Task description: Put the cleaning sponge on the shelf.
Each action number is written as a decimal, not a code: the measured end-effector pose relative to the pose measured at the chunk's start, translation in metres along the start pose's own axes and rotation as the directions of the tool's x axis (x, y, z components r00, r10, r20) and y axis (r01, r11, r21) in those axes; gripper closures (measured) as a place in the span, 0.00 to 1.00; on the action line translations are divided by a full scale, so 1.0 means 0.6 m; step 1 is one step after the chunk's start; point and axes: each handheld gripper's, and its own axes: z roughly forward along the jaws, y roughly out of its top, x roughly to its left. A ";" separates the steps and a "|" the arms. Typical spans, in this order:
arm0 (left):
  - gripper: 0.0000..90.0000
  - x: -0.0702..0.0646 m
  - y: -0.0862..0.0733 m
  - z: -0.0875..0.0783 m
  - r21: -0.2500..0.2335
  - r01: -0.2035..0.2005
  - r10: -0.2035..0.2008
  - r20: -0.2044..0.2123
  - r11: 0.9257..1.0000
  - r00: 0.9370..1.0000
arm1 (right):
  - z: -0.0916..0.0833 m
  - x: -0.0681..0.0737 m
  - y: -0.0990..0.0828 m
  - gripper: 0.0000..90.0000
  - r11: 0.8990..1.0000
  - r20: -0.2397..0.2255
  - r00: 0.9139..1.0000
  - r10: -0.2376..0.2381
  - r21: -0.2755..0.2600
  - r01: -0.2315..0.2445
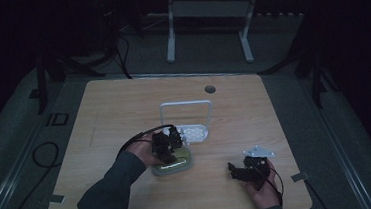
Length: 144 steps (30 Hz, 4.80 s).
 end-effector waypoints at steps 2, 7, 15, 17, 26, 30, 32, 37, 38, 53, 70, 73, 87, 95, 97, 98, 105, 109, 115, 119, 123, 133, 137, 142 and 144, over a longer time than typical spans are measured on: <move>0.79 0.002 0.001 -0.001 -0.011 -0.017 0.017 -0.004 1.000 1.000 | 0.000 0.000 0.000 0.15 1.000 0.000 1.000 0.000 0.000 0.000; 0.79 0.009 0.006 -0.004 -0.028 -0.047 0.046 -0.011 0.999 0.999 | 0.000 0.000 0.000 0.15 1.000 0.000 1.000 0.000 0.000 0.000; 0.79 0.013 0.013 -0.001 -0.027 -0.102 0.102 -0.013 0.994 0.995 | 0.000 0.000 0.000 0.15 1.000 0.000 1.000 0.000 0.000 0.000; 0.79 0.016 0.016 -0.001 -0.030 -0.099 0.099 -0.011 0.995 0.995 | 0.000 0.000 0.000 0.15 1.000 0.000 1.000 0.000 0.000 0.000; 0.79 0.024 0.023 -0.003 -0.043 -0.130 0.129 -0.025 0.991 0.991 | 0.000 0.000 0.000 0.15 1.000 0.000 1.000 0.000 0.000 0.000; 0.79 0.028 0.023 0.001 -0.039 -0.139 0.138 -0.026 0.990 0.990 | 0.000 0.000 0.000 0.15 1.000 0.000 1.000 0.000 0.001 0.000; 0.79 0.030 0.023 0.003 -0.040 -0.141 0.140 -0.026 0.989 0.990 | 0.000 0.000 0.000 0.15 1.000 0.000 1.000 0.000 0.000 0.000; 0.79 0.030 0.025 0.004 -0.050 -0.153 0.151 -0.035 0.987 0.988 | 0.000 0.000 0.000 0.15 1.000 0.000 1.000 0.000 0.000 0.000; 0.79 0.031 0.025 0.004 -0.052 -0.154 0.152 -0.037 0.987 0.988 | 0.000 0.000 0.000 0.15 1.000 0.000 1.000 0.000 0.000 0.000; 0.79 0.040 0.027 0.005 -0.046 -0.158 0.156 -0.046 0.986 0.987 | 0.000 0.000 0.000 0.15 1.000 0.000 1.000 0.000 0.000 0.000; 0.79 0.050 0.040 -0.005 -0.064 -0.170 0.166 -0.071 0.983 0.984 | 0.000 0.000 0.000 0.15 1.000 -0.001 1.000 0.002 0.001 -0.002; 0.79 0.051 0.041 -0.006 -0.072 -0.174 0.168 -0.076 0.982 0.983 | 0.000 0.000 0.000 0.15 1.000 -0.001 1.000 0.002 0.001 -0.002; 0.79 0.053 0.062 -0.012 -0.074 -0.209 0.200 -0.111 0.975 0.974 | 0.000 0.000 0.000 0.15 1.000 0.000 1.000 0.002 0.001 -0.002; 0.79 0.060 0.066 -0.002 -0.082 -0.218 0.207 -0.125 0.972 0.970 | 0.000 0.000 0.000 0.15 1.000 0.000 1.000 0.002 0.001 -0.002; 0.79 0.062 0.066 0.000 -0.084 -0.215 0.204 -0.123 0.973 0.971 | 0.000 0.000 0.000 0.15 1.000 0.000 1.000 0.002 0.001 -0.002; 0.79 0.063 0.067 0.002 -0.080 -0.217 0.206 -0.125 0.973 0.971 | 0.000 0.000 0.000 0.15 1.000 0.000 1.000 0.002 0.001 -0.002; 0.79 0.068 0.072 0.011 -0.083 -0.231 0.219 -0.129 0.969 0.967 | 0.000 0.000 0.000 0.15 1.000 -0.001 1.000 0.003 0.000 -0.003; 0.79 0.074 0.073 0.018 -0.073 -0.228 0.217 -0.132 0.971 0.967 | 0.000 0.000 0.000 0.15 1.000 0.000 1.000 0.001 0.001 -0.001; 0.79 0.082 0.073 0.024 -0.075 -0.234 0.219 -0.162 0.969 0.962 | 0.000 0.000 0.000 0.15 1.000 -0.001 1.000 0.001 0.001 -0.001; 0.79 0.084 0.075 0.027 -0.075 -0.232 0.217 -0.171 0.970 0.961 | 0.000 0.000 0.000 0.15 1.000 0.000 1.000 0.002 0.001 -0.002; 0.79 0.089 0.078 0.031 -0.066 -0.229 0.215 -0.178 0.971 0.960 | 0.000 0.000 0.000 0.15 1.000 0.000 1.000 0.001 0.001 -0.001; 0.79 0.092 0.082 0.036 -0.048 -0.234 0.218 -0.216 0.971 0.952 | 0.000 0.000 0.000 0.15 1.000 -0.001 1.000 0.002 0.001 -0.002; 0.79 0.089 0.085 0.040 -0.036 -0.240 0.224 -0.242 0.970 0.944 | 0.000 0.000 0.000 0.15 1.000 -0.001 1.000 0.002 0.001 -0.002; 0.79 0.086 0.091 0.043 0.009 -0.263 0.254 -0.280 0.965 0.926 | 0.000 0.000 0.000 0.15 1.000 -0.001 1.000 0.001 0.001 -0.001; 0.79 0.085 0.094 0.044 0.021 -0.270 0.264 -0.296 0.963 0.918 | 0.000 0.000 0.000 0.15 1.000 -0.001 1.000 0.002 0.001 -0.002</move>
